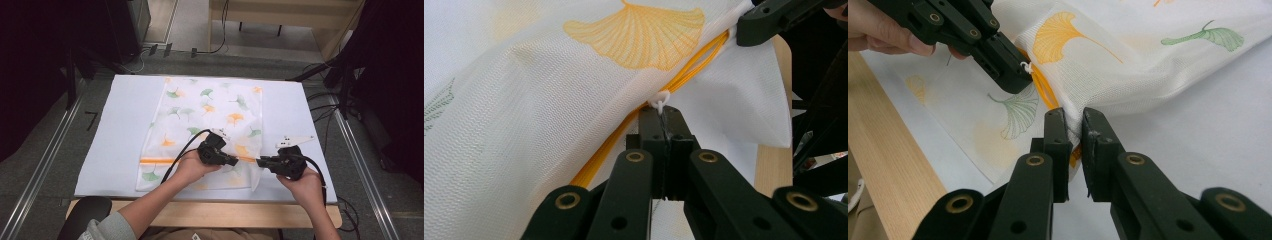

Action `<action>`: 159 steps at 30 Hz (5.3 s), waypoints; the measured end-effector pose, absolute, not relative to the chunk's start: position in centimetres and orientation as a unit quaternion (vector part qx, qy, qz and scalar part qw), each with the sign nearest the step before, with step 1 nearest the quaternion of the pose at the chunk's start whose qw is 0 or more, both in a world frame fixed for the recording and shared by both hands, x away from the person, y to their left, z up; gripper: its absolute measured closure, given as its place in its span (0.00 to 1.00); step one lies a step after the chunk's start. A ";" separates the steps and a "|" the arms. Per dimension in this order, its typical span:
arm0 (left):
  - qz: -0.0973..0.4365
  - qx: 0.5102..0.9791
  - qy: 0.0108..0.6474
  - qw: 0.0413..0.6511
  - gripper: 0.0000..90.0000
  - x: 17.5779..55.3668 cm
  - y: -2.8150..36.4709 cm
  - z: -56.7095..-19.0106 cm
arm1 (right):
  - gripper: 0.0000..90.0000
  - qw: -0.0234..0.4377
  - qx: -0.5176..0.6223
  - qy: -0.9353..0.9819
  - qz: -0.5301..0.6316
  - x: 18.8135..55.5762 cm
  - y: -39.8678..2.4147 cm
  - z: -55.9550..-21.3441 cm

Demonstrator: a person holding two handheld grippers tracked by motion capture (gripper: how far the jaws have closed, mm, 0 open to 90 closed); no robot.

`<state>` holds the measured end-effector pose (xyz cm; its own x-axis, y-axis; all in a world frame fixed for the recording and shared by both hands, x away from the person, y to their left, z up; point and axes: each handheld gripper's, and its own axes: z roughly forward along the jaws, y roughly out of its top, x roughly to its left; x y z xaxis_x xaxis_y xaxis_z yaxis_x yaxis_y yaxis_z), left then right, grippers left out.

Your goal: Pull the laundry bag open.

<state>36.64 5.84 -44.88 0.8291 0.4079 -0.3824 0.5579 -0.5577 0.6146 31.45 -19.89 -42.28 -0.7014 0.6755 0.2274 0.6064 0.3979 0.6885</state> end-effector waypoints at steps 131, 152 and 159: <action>-0.059 0.842 0.413 0.343 1.00 35.7 19.4 -44.2 | 0.93 0.035 0.384 0.847 0.365 32.8 -20.6 -42.8; -0.060 0.843 0.410 0.344 1.00 35.7 19.3 -44.2 | 0.93 0.033 0.390 0.846 0.362 32.9 -20.6 -42.9; -0.059 0.842 0.411 0.344 1.00 35.7 19.4 -44.2 | 0.93 0.031 0.392 0.845 0.362 32.9 -20.6 -43.0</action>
